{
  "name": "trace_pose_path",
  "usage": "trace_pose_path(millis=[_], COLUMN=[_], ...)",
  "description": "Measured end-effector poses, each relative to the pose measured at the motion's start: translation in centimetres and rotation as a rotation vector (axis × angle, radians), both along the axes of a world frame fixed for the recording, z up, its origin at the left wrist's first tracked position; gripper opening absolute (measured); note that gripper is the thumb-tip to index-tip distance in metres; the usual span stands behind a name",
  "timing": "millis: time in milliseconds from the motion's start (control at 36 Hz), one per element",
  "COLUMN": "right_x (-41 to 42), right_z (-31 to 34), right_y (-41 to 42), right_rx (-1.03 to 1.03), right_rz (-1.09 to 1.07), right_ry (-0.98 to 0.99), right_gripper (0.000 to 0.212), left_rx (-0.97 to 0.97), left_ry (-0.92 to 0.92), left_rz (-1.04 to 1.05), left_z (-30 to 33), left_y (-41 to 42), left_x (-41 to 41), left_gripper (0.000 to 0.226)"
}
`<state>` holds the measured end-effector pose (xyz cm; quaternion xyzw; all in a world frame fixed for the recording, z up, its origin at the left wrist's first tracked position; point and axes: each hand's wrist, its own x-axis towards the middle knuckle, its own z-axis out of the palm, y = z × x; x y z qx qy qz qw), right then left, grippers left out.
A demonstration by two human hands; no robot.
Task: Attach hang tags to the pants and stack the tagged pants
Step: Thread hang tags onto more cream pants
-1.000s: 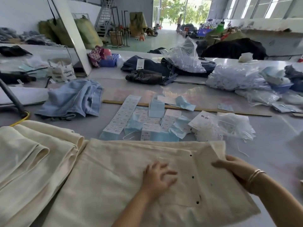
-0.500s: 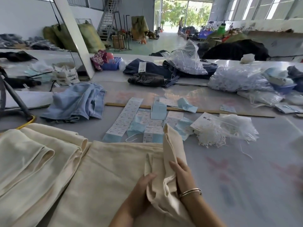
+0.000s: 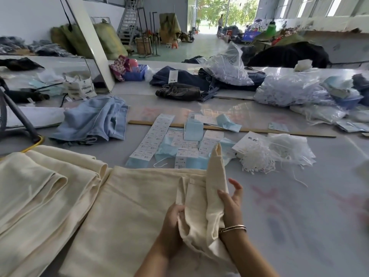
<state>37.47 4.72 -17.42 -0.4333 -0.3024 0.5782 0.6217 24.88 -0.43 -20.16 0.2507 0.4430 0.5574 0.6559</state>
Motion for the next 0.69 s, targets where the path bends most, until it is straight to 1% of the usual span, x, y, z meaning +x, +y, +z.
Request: trace_pose_path(millis=[83, 167, 278, 333, 361, 389, 417, 444, 472, 500, 528, 583, 639, 667, 694], right_x=[-0.5, -0.8, -0.9, -0.9, -0.9, -1.0, -1.0, -1.2, -1.3, -1.4, -1.5, -1.5, -1.7, -1.9, -2.0], right_z=[-0.7, -1.0, -1.1, -1.2, -1.3, -1.2, -1.2, -1.1, -0.9, -0.8, -0.7, -0.1, 0.6, 1.0, 1.3], right_y=[-0.5, -0.5, -0.1, -0.1, -0.2, -0.3, -0.4, -0.5, -0.7, -0.9, -1.1, -1.2, -0.9, -0.8, -0.7], right_rx=[0.084, 0.117, 0.121, 0.133, 0.144, 0.159, 0.174, 0.184, 0.196, 0.211, 0.23, 0.26, 0.245, 0.217, 0.179], right_rz=[0.035, 0.026, 0.035, 0.038, 0.036, 0.033, 0.025, 0.014, 0.01, 0.011, 0.019, 0.055, 0.175, 0.238, 0.281], right_ry=[-0.083, -0.216, -0.196, -0.215, -0.233, -0.266, -0.319, -0.391, -0.472, -0.554, -0.633, -0.833, -1.111, -1.252, -1.366], right_gripper=[0.033, 0.034, 0.045, 0.05, 0.051, 0.051, 0.051, 0.051, 0.055, 0.06, 0.06, 0.039, 0.012, 0.017, 0.029], left_rx=[-0.028, -0.05, -0.037, 0.019, 0.138, 0.181, 0.158, 0.087, 0.108, 0.143, 0.172, 0.178, 0.118, 0.079, 0.064], left_ry=[-0.169, -0.218, -0.374, -0.489, -0.487, -0.345, -0.141, -0.056, -0.017, 0.067, 0.134, 0.164, 0.182, 0.162, 0.12], left_rz=[-0.032, -0.059, -0.121, -0.17, -0.134, -0.042, 0.001, 0.029, 0.044, 0.079, 0.097, 0.079, 0.067, 0.066, 0.057], left_z=[-0.4, 0.0, 0.2, 1.4, 1.5, 1.9, 0.6, -0.6, -1.4, -1.6, -2.0, -2.0, -1.8, -1.5, -1.2], left_y=[0.1, -0.1, 0.2, 0.4, 0.3, 0.7, 0.9, 1.1, 1.2, 1.2, 1.1, 0.9, 1.0, 1.0, 1.1], left_x=[0.0, 0.2, 0.2, 0.4, 0.5, 0.3, 0.6, 0.3, -0.1, -0.3, -0.2, -0.2, -0.2, -0.2, -0.1], left_gripper=[0.042, 0.043, 0.045, 0.053, 0.052, 0.049, 0.054, 0.06, 0.064, 0.067, 0.071, 0.072, 0.058, 0.047, 0.039])
